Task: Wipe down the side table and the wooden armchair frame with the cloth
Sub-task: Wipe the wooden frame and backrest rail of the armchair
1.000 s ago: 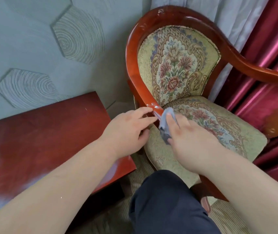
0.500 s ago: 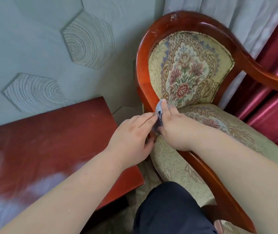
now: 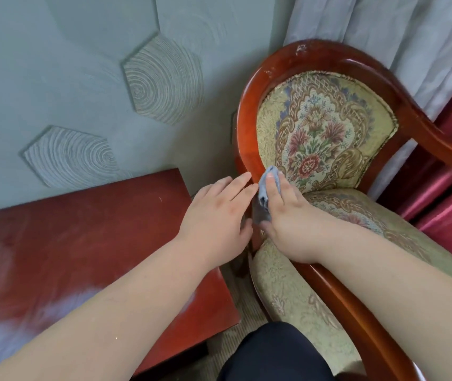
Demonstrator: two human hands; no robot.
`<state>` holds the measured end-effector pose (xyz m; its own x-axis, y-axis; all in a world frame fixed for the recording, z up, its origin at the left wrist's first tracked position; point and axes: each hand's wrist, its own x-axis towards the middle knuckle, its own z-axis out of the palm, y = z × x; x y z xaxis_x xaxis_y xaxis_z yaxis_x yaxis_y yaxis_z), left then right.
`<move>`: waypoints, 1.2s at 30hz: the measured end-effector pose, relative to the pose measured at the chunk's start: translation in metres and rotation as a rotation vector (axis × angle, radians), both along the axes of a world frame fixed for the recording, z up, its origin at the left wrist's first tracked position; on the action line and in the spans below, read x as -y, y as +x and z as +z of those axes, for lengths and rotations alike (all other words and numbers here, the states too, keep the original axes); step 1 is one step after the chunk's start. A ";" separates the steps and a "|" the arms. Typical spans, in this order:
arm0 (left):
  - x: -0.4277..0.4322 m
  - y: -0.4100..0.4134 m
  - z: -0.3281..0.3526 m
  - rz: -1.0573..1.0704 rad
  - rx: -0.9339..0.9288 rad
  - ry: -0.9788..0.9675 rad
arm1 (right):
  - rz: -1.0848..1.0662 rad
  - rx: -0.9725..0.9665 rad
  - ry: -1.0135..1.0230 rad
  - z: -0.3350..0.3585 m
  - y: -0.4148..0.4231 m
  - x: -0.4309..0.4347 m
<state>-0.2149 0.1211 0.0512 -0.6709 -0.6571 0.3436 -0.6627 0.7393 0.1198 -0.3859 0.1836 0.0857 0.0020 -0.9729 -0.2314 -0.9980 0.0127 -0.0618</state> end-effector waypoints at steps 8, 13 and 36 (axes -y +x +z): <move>0.014 0.005 0.006 -0.035 0.002 -0.037 | -0.019 -0.060 0.185 0.010 -0.004 -0.042; 0.021 0.013 0.004 -0.065 0.047 -0.041 | -0.014 0.026 0.097 0.008 -0.004 -0.004; 0.062 0.024 0.006 -0.178 0.077 -0.142 | 0.146 0.053 -0.182 0.011 -0.010 0.046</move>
